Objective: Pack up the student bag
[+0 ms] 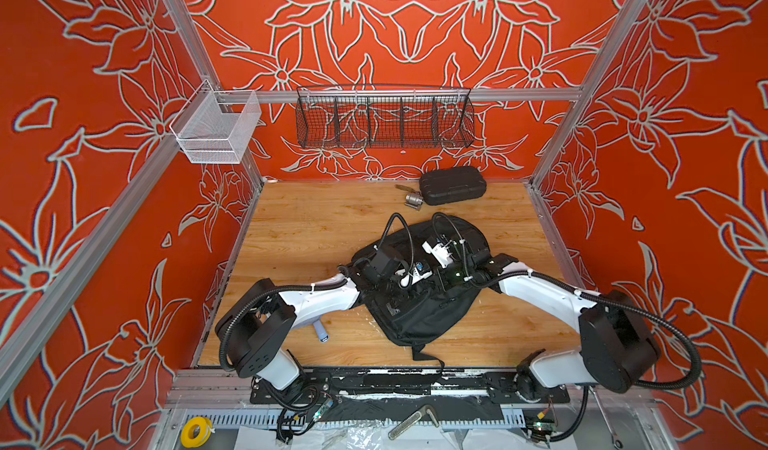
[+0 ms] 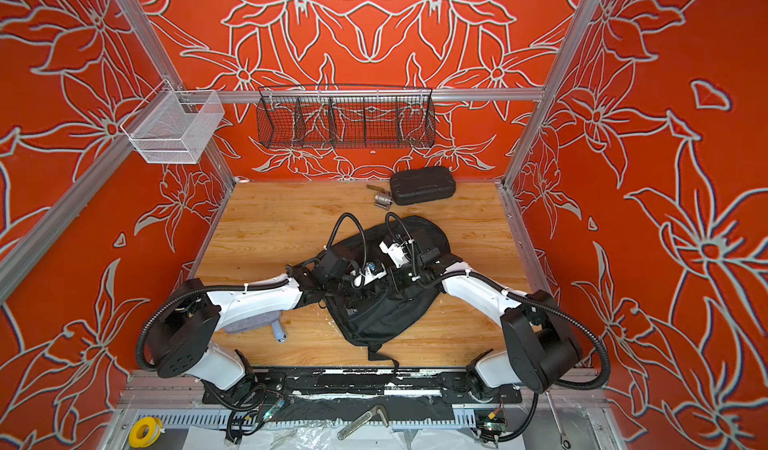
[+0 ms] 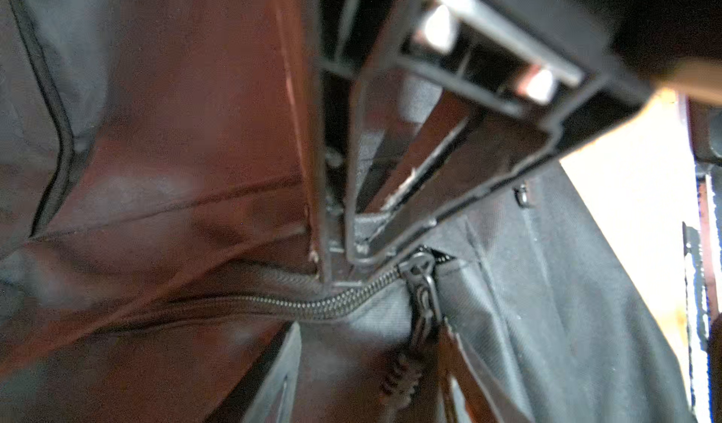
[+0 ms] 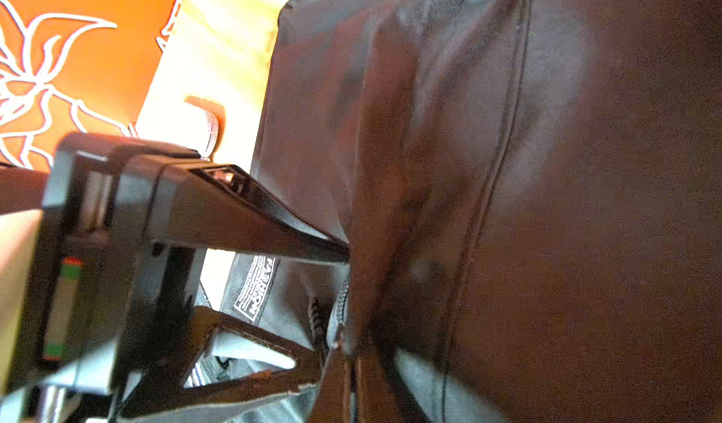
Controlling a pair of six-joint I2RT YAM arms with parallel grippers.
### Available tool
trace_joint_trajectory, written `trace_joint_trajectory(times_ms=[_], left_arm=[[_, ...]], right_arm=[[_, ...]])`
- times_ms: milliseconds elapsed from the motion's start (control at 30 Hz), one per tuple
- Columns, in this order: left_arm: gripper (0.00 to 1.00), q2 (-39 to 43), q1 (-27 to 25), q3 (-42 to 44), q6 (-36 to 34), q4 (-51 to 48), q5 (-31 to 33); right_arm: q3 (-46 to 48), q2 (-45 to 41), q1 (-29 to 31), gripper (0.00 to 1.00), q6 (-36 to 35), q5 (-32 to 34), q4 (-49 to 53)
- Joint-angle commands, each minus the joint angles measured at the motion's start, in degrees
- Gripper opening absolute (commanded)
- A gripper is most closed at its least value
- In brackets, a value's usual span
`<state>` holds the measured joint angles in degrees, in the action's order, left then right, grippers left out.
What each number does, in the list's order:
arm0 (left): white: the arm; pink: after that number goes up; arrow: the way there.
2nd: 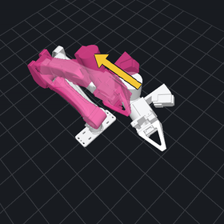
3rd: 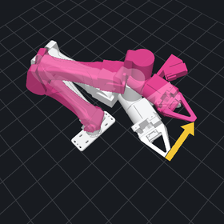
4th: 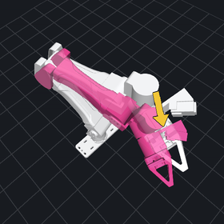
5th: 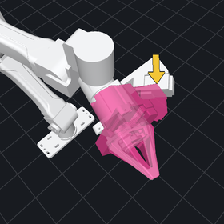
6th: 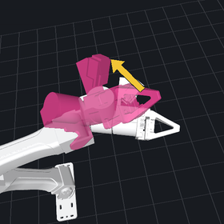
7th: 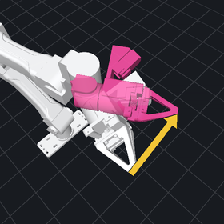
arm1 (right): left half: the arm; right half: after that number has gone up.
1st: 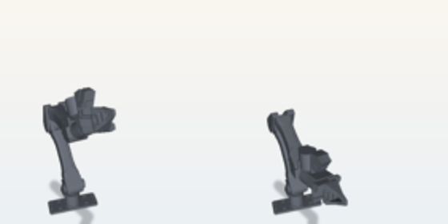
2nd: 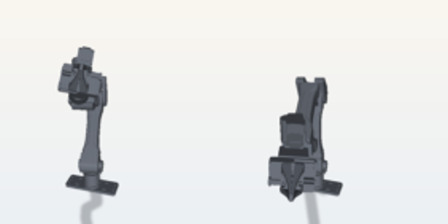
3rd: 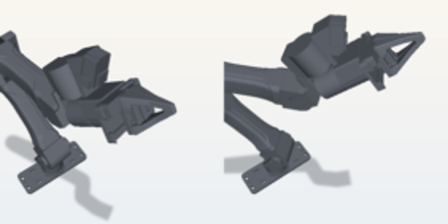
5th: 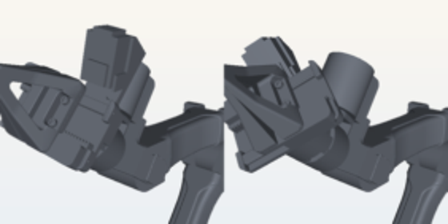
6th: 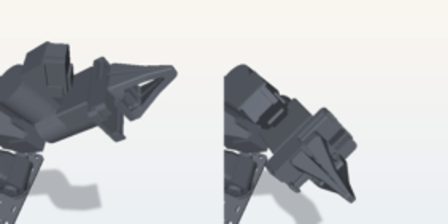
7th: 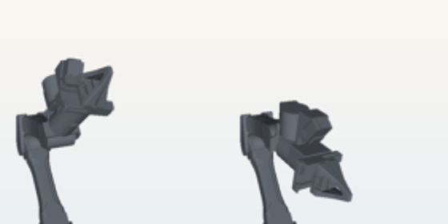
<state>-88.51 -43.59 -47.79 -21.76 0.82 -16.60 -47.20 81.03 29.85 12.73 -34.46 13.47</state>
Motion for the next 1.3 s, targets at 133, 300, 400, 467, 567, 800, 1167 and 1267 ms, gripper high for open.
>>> trace_joint_trajectory(times_ms=[133, 300, 400, 467, 567, 800, 1167, 1267], left_arm=[[0.59, 0.05, -0.99, 0.5, -0.4, -0.96, -0.36], [0.56, -3.52, -2.82, -1.22, -0.11, 0.7, 2.1], [0.47, -4.89, -3.25, -1.94, -0.13, 1.02, 4.98], [0.36, -5.25, -3.25, -2.0, -0.13, 1.28, 6.06], [0.08, -4.77, -3.28, -2.31, -0.16, 1.29, 7.22], [0.0, -2.64, -2.51, -2.87, 0.93, 0.49, 9.92], [0.0, -1.63, 2.17, -5.84, 5.11, -3.18, 4.56], [0.0, -1.27, 1.76, -5.87, 5.53, -3.89, 4.12]], right_arm=[[-2.8, -1.84, -0.23, 0.0, 1.8, 0.19, -3.7], [-3.33, -1.97, -0.23, 0.0, 4.16, -0.22, -4.66], [-3.02, -1.67, -0.23, 0.0, 6.03, -0.8, -5.84], [-2.65, -1.54, -0.23, 0.0, 7.08, -1.26, -6.98], [-2.46, -1.41, -0.23, 0.0, 6.78, -1.13, -6.49], [-2.86, -0.87, -0.23, 0.0, 3.34, 5.71, -0.12], [3.06, -4.2, -0.23, 0.33, 1.25, 10.04, -4.36], [4.51, -4.22, -0.23, 0.38, 1.76, 11.49, -5.41]])
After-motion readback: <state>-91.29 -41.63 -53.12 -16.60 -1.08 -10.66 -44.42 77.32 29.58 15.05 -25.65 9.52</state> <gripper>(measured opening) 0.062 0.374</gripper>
